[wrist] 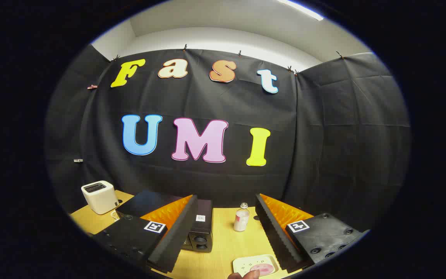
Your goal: Open the toaster oven, put the food inside, and close the toaster oven door.
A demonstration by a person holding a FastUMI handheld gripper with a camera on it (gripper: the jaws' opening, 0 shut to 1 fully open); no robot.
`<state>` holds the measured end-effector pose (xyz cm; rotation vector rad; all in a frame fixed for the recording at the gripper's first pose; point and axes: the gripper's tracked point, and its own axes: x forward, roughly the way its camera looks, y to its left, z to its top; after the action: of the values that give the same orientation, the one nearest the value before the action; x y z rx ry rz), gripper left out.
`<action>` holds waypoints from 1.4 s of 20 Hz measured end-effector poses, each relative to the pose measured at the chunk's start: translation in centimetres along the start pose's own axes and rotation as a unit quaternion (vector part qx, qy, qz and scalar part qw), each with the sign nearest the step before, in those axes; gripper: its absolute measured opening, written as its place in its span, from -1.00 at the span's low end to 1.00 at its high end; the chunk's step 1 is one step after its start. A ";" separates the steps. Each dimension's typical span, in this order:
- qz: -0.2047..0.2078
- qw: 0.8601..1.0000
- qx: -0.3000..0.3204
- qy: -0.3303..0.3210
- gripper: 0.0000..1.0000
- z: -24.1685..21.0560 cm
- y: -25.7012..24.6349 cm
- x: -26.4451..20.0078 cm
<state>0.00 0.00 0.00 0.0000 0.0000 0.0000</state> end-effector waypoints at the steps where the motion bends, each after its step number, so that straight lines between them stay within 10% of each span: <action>1: 0.001 1.000 -0.002 0.000 0.96 0.0 0.4 0.0; 28: 0.070 0.996 0.041 0.020 0.96 -3.8 14.1 1.9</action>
<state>1.85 14.10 -3.85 0.0828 0.0392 0.1409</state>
